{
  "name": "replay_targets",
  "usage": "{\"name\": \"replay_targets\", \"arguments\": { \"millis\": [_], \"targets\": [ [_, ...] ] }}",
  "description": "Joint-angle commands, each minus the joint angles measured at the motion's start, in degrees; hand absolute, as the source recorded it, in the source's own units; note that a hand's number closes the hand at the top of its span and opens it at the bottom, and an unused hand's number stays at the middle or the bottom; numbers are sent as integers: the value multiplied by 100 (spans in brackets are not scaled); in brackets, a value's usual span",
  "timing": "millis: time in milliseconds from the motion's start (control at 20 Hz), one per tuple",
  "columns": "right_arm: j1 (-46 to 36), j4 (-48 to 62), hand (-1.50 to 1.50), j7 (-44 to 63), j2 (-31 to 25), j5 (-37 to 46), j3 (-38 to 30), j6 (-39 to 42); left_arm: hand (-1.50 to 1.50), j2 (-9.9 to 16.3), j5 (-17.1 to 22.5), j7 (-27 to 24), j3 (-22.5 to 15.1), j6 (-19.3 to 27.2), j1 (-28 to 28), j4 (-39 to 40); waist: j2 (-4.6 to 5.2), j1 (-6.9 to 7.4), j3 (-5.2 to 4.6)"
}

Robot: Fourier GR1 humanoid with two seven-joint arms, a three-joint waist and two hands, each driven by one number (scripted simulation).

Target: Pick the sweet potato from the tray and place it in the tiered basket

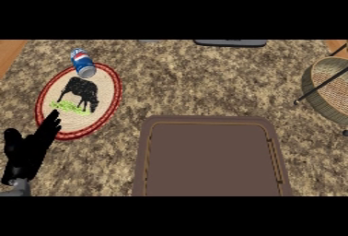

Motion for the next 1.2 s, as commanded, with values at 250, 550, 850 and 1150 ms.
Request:
{"name": "replay_targets", "arguments": {
  "millis": [250, 550, 850, 1150],
  "targets": [
    [312, 245, -150, 1162, -24, -511, -553, 325, 0, -35, -62, 101, -7, 50, 4, -156, -3, 1, -2],
    [356, -306, -150, 407, -436, -772, -785, -386, 0, -344, -240, -179, -142, 216, 100, 137, -10, -82, -2],
    [203, -874, -150, 1043, -481, -1131, -1195, -1226, 0, -3, 31, 46, 172, -45, 290, -69, -81, -164, -7],
    [357, -1218, -150, 1470, -822, -1919, -1986, -1202, 0, -74, 17, -63, 185, -34, 471, -94, -152, -344, -7]
  ]
}}
